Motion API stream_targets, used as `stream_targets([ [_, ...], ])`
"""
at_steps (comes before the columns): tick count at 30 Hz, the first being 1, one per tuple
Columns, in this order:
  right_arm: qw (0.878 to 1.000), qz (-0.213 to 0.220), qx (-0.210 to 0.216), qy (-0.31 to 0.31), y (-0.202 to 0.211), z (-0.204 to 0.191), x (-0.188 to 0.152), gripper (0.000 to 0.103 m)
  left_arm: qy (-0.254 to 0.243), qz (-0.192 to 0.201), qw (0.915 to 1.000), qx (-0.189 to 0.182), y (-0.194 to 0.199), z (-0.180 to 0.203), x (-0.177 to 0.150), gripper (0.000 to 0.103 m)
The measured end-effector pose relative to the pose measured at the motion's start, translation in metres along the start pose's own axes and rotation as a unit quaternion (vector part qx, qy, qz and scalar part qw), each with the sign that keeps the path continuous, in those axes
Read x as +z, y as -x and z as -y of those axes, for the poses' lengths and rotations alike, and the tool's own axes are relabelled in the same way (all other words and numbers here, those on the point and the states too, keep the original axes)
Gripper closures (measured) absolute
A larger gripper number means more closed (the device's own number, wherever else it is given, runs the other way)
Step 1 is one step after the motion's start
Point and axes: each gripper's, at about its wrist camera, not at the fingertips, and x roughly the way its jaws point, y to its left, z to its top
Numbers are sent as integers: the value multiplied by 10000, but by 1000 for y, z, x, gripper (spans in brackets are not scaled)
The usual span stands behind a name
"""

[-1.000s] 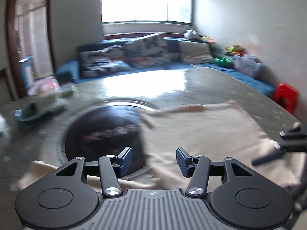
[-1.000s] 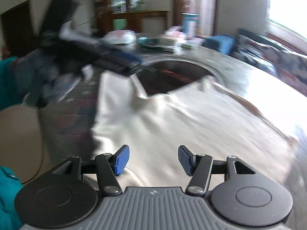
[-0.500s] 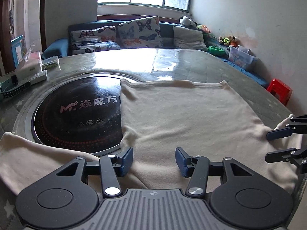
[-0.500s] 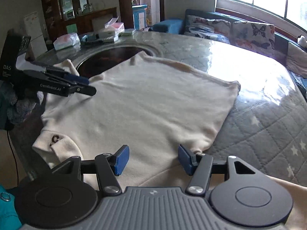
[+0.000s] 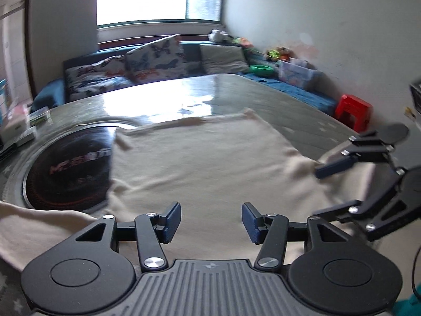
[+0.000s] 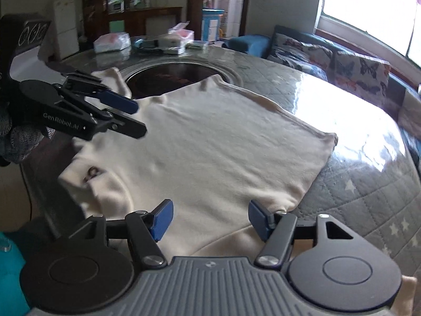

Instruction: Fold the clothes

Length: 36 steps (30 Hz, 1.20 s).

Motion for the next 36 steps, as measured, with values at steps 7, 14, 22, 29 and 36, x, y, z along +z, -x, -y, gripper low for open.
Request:
stream_targets([
  [7, 9992, -162, -212, 286, 12, -8, -16, 36, -552, -106, 9984, -60, -1, 29, -15, 47],
  [14, 9975, -99, -668, -228, 35, 17, -27, 35, -646, 156, 9974, -268, 1, 43, 3, 47],
  [22, 9943, -354, -766, -654, 35, 37, -53, 35, -1207, -117, 9900, -724, -15, 80, -12, 47],
  [29, 9816, -280, -1329, -1339, 51, 79, -76, 35, -1185, -66, 9900, -764, -14, 81, -6, 47],
  [36, 9440, -170, -2194, -2459, 67, 136, -115, 42, -1025, -26, 9925, -671, -18, 77, 5, 46],
])
